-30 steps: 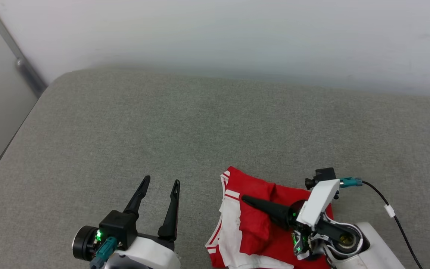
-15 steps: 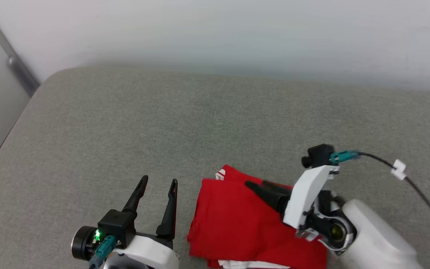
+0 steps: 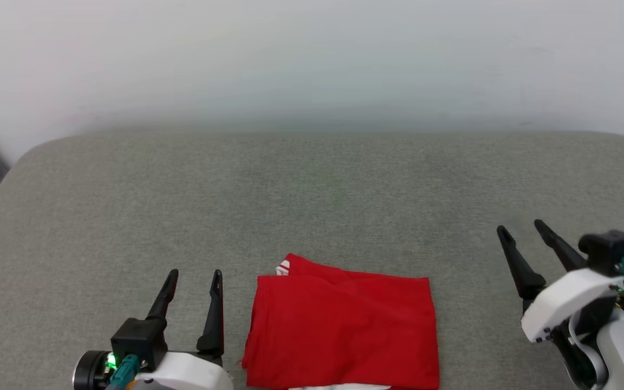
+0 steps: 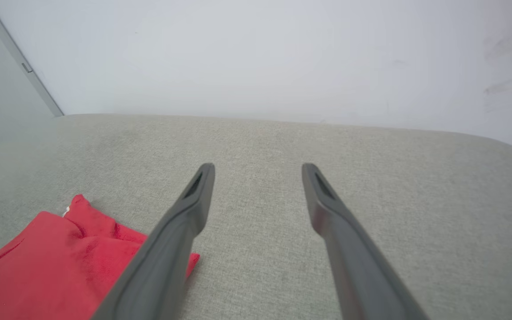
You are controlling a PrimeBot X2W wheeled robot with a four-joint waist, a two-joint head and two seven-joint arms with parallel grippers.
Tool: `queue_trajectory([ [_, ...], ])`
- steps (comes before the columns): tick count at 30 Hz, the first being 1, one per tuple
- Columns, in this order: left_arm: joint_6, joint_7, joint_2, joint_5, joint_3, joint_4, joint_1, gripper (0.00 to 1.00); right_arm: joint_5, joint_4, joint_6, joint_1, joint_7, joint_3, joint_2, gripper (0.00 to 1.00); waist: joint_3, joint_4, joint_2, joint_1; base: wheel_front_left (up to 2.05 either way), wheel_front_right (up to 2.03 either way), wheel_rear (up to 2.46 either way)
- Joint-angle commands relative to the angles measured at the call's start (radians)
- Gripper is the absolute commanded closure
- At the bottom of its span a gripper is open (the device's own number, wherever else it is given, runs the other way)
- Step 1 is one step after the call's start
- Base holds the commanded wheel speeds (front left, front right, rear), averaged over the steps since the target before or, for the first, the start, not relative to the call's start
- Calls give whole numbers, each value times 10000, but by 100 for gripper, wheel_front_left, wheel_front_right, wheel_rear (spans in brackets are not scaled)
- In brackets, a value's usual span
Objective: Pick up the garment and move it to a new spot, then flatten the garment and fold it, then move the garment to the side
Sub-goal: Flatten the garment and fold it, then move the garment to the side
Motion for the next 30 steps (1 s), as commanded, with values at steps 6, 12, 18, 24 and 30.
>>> queue_trajectory([
  [6, 230, -69, 212, -112, 244, 63, 383, 0, -1588, -2498, -5, 2092, -258, -1408, 883, 0, -202, -332, 0, 0, 0, 0, 0],
  [12, 259, -52, 269, -204, 281, 233, 529, 0, -2431, -4175, -5, 3545, 217, -2047, 1720, 0, -268, -392, 0, 0, 0, 0, 0],
  [18, 244, -79, 287, -220, 294, 360, 442, 0, -2724, -4798, -6, 3987, 476, -2271, 2130, 0, -209, -442, 0, 0, 0, 0, 0],
  [24, 217, -95, 313, -244, 354, 427, 341, 0, -2806, -5049, -6, 4013, 553, -2430, 2253, 0, -173, -490, 0, 0, 0, 0, 0],
  [30, 245, -133, 236, -269, 423, 440, 277, 0, -2070, -4945, -6, 4173, 1111, -2731, 2443, 0, -150, -511, 0, 0, 0, 0, 0],
])
